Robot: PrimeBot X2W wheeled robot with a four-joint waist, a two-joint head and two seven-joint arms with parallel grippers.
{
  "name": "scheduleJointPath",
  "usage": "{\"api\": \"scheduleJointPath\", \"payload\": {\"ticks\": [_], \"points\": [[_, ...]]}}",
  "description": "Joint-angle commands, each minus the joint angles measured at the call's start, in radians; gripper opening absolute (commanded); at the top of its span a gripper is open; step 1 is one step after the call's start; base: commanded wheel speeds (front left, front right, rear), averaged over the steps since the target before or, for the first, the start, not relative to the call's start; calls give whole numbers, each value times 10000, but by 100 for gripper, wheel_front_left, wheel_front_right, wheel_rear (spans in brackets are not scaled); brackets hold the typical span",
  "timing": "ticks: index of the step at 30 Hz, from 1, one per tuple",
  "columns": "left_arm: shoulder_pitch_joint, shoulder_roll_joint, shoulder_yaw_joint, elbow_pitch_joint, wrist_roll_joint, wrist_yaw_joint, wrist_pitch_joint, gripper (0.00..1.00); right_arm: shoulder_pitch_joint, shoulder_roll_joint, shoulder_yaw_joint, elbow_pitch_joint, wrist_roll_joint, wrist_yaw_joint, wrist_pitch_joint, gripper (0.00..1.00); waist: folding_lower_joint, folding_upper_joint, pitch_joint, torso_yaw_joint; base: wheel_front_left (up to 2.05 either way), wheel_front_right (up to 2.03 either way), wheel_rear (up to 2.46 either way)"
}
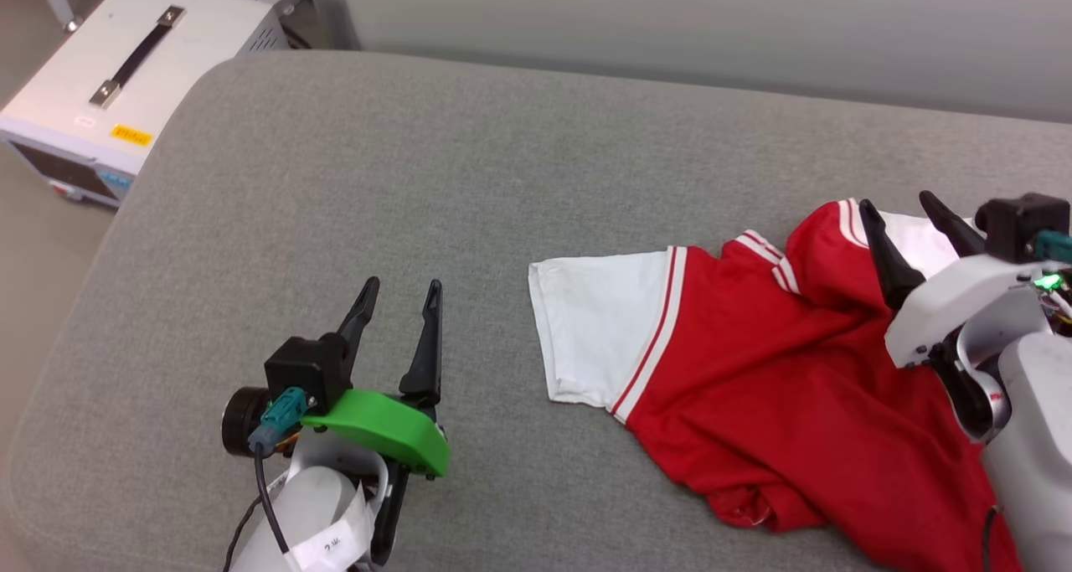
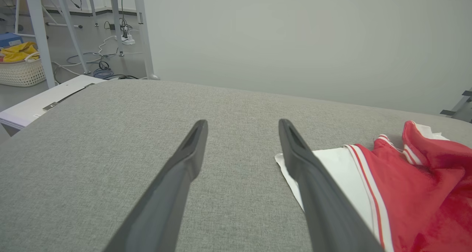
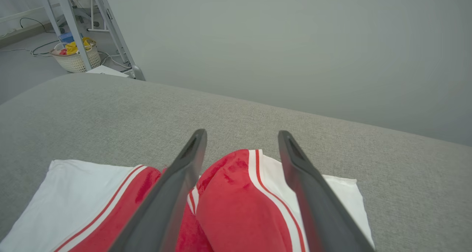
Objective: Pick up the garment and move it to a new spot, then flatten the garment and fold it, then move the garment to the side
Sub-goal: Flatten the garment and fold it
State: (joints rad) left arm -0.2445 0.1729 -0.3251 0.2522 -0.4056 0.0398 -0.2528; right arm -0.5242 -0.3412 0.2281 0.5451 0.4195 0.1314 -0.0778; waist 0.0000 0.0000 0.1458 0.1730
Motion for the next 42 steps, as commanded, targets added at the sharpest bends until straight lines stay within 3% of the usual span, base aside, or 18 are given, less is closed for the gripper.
{"api": "scheduleJointPath", "payload": {"ticks": [1,9,15,24,28,33,42], "points": [[149,110,-1,-9,-4,63,57,100,317,90,-178,-202,-228,-7,-336,100,0,0,-395,-315,0,0,0],[552,371,-7,-238,-44,199,339,100,2313,938,-1533,-2189,-1382,-7,-941,100,0,0,-912,-661,0,0,0],[777,517,13,-441,-91,330,531,100,4281,1845,-2493,-4272,-2108,-7,-371,100,0,0,-1119,-902,0,0,0],[741,715,-119,-518,-135,377,1176,100,6001,2541,-2665,-6456,-2480,-7,619,100,0,0,-1142,-1311,0,0,0],[172,734,-452,-277,-354,13,2311,100,6267,2681,-2586,-7060,-2489,-7,880,100,0,0,-907,-1522,0,0,0],[-901,761,-905,365,-767,-465,4519,100,6254,2780,-2465,-7452,-2443,-7,1035,100,0,0,-456,-1857,0,0,0],[-2665,967,-1163,1821,-1070,-690,7082,100,5769,2859,-2210,-7660,-2283,-7,949,100,0,0,706,-2653,0,0,0]]}}
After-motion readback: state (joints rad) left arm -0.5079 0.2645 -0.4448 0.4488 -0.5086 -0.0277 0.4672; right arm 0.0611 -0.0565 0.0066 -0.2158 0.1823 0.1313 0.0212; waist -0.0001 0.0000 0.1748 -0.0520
